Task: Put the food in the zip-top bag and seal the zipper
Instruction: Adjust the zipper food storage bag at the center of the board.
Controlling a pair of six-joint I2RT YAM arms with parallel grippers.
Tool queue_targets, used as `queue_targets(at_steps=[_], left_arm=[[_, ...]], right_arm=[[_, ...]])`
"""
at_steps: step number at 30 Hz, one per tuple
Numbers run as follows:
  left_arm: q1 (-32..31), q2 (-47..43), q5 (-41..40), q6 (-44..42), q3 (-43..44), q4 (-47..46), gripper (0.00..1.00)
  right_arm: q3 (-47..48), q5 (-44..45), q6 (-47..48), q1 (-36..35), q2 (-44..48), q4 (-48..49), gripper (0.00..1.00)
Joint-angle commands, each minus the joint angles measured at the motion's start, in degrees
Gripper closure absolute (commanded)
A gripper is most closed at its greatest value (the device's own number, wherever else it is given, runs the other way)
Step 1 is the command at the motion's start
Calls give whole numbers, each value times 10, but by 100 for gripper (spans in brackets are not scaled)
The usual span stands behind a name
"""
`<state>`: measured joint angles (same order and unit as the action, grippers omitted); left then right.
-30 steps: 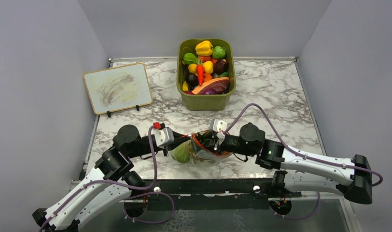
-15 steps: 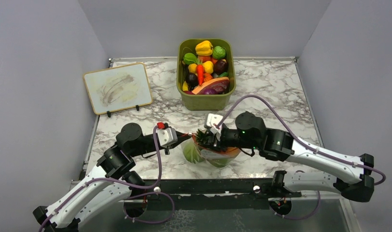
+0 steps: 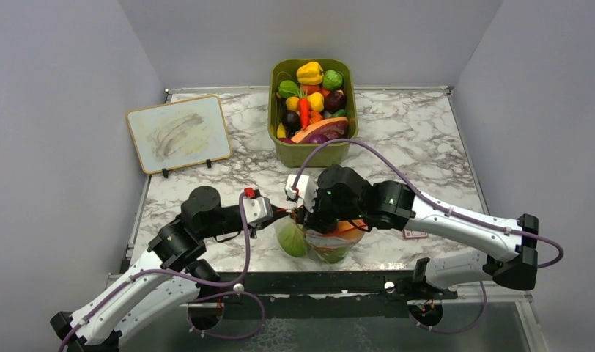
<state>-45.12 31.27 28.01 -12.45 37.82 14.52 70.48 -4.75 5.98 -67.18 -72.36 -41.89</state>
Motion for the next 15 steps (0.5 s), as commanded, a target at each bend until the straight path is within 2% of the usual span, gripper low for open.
queue_targets(at_steps=[1,9,12,15], left_arm=[[2,-18,-12,-13,7,-56,100],[2,-25,3,6,-7,-79,100],[3,-30,7,9,-13,-83,100],[2,-32,8,11,-18,-84,100]], right_arm=[[-2,8,-18,-1,-33,-95,99],[-29,32,-34,-1,-104,-89,99],[-35,58,-45,-1,-125,-71,99],[-39,43,-53,-2,-136,-39,99]])
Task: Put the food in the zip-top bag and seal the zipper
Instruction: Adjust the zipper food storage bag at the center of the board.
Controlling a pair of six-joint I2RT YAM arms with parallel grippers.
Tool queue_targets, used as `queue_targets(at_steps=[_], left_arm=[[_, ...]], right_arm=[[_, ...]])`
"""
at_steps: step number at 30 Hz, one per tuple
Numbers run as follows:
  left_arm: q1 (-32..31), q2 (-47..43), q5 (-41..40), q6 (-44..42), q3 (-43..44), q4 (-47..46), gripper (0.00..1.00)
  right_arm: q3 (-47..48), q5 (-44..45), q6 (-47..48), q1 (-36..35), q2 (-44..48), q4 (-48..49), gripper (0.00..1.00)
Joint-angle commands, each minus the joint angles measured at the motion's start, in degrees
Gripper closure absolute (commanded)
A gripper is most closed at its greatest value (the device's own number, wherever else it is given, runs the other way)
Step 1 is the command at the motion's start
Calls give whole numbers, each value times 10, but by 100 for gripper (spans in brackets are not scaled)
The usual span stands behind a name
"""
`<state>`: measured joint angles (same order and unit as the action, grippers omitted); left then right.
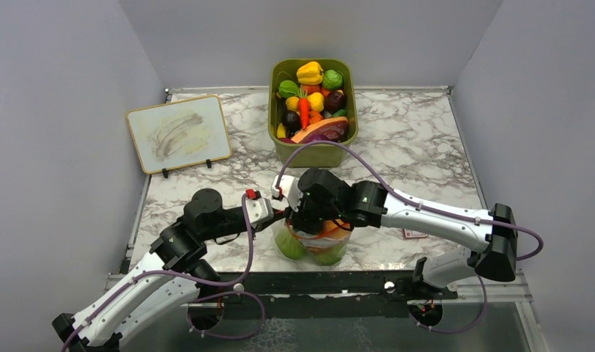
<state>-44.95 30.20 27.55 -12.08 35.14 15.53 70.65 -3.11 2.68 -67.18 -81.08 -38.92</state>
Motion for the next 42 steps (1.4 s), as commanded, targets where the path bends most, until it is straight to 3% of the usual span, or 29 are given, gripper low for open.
queue_targets(at_steps=[1,7,11,15,17,19,24,28,38,39,42], left_arm=[[0,-22,13,8,8,-94,100],[0,-23,3,2,5,-88,100],[0,-20,-7,-7,1,-84,100],[1,-17,-7,-9,-2,-87,100],[1,-15,-6,-9,-2,-88,100],[0,-13,-6,-8,-3,-90,100],[0,-10,0,-7,-2,-92,100],[0,-10,2,-5,-3,-95,100],[0,-11,16,-5,-9,-93,100],[0,-12,17,-4,-10,-94,100],[0,-10,20,-4,-12,-95,100]], right_arm=[[-47,25,-21,-2,-50,-54,99],[-43,62,-64,-2,-57,-48,78],[-9,68,-92,-2,28,-59,70],[-25,62,-114,-2,120,-9,62],[-32,65,-122,-2,139,-3,54],[-37,65,-128,-2,143,0,52],[-54,75,-145,-2,166,51,57],[-108,50,-147,-2,188,153,63],[-192,65,-191,-2,182,332,57],[-204,66,-192,-2,184,351,62],[-235,52,-186,-2,180,406,91]])
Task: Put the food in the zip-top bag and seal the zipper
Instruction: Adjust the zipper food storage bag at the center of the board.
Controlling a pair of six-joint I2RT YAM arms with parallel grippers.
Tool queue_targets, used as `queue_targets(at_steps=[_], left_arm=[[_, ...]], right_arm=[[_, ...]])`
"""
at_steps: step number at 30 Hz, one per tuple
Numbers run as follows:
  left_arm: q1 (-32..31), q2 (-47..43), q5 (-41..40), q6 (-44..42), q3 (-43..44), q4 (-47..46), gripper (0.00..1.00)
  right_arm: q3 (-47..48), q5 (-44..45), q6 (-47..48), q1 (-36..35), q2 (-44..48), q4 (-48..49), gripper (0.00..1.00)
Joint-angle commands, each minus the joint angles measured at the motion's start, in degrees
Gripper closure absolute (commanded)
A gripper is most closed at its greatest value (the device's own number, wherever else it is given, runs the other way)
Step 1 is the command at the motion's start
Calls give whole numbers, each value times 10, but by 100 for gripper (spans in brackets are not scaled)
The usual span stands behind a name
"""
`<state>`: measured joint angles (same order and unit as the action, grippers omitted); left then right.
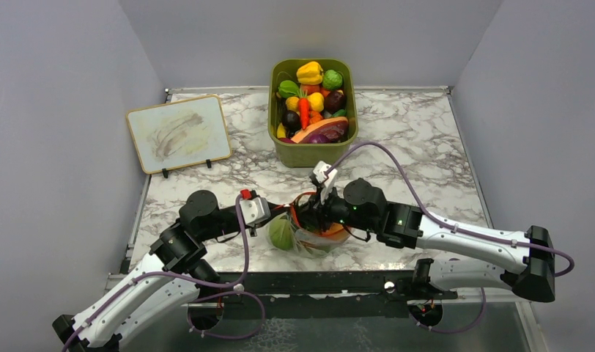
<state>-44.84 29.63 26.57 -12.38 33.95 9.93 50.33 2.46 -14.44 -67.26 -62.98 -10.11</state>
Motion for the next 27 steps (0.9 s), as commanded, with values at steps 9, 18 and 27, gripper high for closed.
queue_targets(at_steps=[9,18,27], left_arm=[[-1,-2,-19,14,42,-39,100],[-1,-3,-73,-2,71,9,100],[-1,-10,-75,-2,54,5,100]], right_arm=[[8,-94,23,-1,-115,-31,99],[50,-149,55,-1,-208,-125,99],[54,-142,59,-1,-243,-167,99]])
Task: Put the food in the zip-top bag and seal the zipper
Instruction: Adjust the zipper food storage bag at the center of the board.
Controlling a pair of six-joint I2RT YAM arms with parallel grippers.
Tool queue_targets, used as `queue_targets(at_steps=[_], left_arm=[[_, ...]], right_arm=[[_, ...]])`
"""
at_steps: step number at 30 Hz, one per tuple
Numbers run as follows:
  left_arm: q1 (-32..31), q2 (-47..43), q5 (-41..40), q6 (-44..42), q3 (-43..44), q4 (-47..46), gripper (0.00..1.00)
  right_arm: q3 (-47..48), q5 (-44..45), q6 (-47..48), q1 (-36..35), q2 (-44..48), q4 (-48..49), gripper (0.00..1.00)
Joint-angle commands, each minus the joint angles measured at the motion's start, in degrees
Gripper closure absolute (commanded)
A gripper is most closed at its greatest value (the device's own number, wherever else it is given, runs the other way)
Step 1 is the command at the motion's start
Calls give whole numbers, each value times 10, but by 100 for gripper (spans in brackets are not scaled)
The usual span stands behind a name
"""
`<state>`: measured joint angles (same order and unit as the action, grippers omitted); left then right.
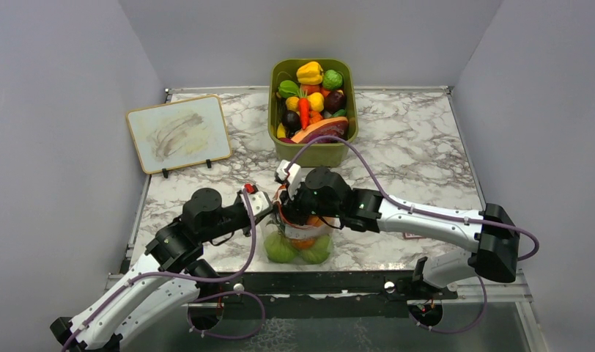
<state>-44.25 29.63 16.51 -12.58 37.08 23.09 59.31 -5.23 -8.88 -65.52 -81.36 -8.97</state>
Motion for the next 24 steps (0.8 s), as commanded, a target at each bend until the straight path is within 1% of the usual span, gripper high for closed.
queue_targets(at_steps=[1,4,8,10,13,16,21,22,24], left_arm=[[-7,-13,32,3,18,-134,100],[-6,-24,46,11,1,-159,100],[-7,-22,69,15,2,-164,100],[-7,-21,68,13,4,-161,100],[-7,-25,59,9,-2,-156,100],[-7,-29,61,4,-7,-153,100],[-7,-38,85,-1,-14,-168,100],[-7,-37,93,-1,-15,-172,100],[-7,-35,112,-1,-16,-177,100]], right_arm=[[-34,-60,4,-18,-61,-182,99],[-29,-59,6,-18,-62,-183,99],[-28,-60,4,-21,-65,-186,99],[-36,-61,-5,-22,-62,-183,99],[-56,-77,-24,-22,-32,-156,99],[-60,-85,-40,-22,10,-139,90],[-75,-96,-43,-22,76,-112,87],[-82,-96,-41,-22,81,-110,85],[-78,-92,-41,-22,89,-126,77]])
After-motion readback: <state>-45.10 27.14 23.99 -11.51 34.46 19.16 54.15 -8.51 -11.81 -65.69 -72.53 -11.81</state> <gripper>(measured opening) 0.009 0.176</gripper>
